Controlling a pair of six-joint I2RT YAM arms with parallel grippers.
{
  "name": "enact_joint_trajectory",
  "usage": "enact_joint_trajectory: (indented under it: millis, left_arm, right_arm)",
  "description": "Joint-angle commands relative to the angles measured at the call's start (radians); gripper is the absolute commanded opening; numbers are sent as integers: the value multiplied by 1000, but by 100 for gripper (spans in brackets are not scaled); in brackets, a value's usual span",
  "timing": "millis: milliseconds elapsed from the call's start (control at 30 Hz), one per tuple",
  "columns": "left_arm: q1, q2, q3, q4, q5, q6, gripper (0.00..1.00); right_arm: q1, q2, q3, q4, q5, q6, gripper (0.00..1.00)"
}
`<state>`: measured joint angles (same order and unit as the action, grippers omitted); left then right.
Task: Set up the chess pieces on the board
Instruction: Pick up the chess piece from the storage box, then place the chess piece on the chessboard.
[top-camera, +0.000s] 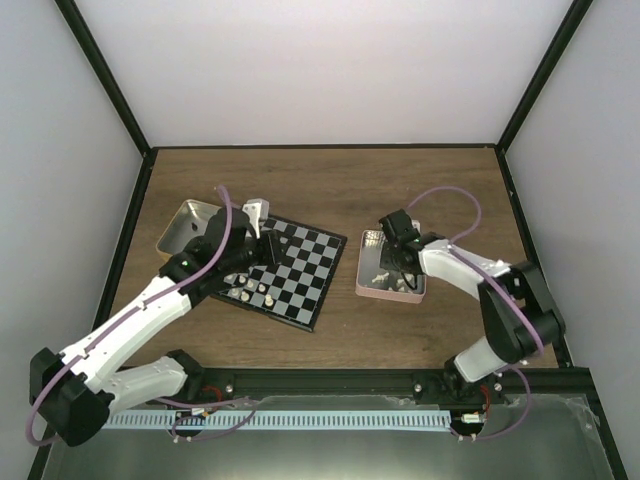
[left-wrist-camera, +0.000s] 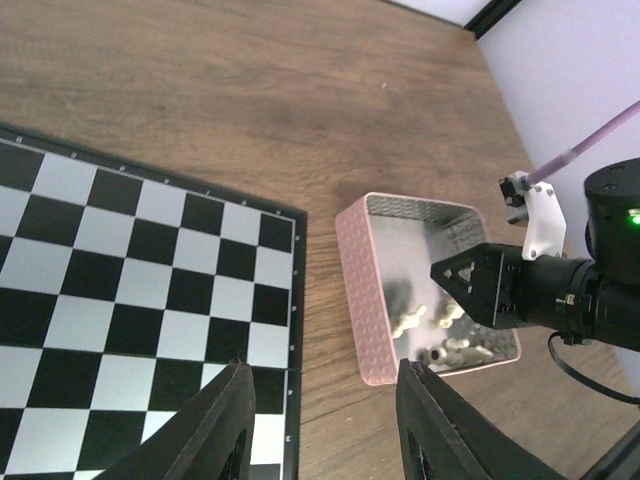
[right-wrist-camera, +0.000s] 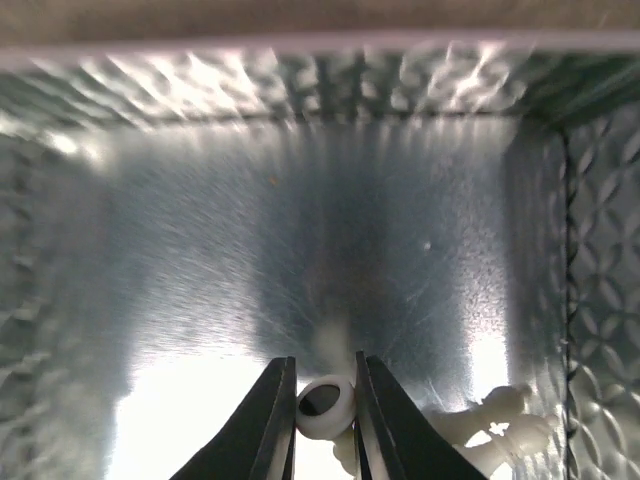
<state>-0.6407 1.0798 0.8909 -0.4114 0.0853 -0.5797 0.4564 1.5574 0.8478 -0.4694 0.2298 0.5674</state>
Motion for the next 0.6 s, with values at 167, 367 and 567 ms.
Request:
enact_joint_trajectory:
  millis: [167, 367, 567]
  left_arm:
    - [-2, -68, -83, 167, 71, -54, 48]
    - [-4, -73, -164, 359, 130, -112, 52]
    - [-16, -97, -254, 491, 159, -205, 55]
  right_arm:
    - [-8, -293, -24, 176, -193, 228, 17]
    - [0, -358, -145, 466, -595, 610, 17]
    - [74, -323, -146, 574, -707, 805, 17]
